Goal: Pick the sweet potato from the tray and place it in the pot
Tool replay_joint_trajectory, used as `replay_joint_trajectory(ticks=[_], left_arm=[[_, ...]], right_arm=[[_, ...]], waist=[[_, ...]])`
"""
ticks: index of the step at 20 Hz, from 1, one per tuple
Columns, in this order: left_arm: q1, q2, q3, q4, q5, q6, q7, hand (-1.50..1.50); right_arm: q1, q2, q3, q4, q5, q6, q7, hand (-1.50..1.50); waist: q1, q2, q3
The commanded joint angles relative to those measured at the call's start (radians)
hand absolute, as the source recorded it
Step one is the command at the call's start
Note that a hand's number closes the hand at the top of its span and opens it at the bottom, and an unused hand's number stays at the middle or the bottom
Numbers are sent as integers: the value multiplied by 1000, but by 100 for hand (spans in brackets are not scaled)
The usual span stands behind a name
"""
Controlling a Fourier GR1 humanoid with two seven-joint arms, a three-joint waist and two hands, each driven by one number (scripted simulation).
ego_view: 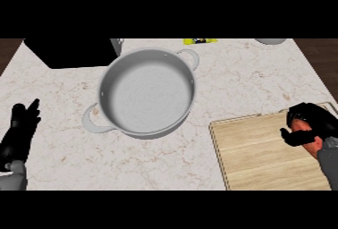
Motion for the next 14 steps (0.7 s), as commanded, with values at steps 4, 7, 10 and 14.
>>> replay_joint_trajectory(ticks=[4, 7, 10, 14], left_arm=[[31, 8, 17, -6, -9, 16, 10, 0], [47, 12, 31, 16, 6, 5, -2, 0], [61, 13, 26, -3, 3, 2, -3, 0], [42, 18, 16, -12, 4, -10, -1, 0]], right_arm=[[91, 89, 42, -235, 204, -194, 360, 150], [75, 155, 66, -403, 259, -261, 467, 150], [37, 169, 136, -575, 371, -291, 543, 150], [-47, 253, 245, -805, 490, -300, 663, 150]], waist=[[-50, -26, -6], [-49, -26, -7], [-27, -34, -7], [-4, -24, -3]])
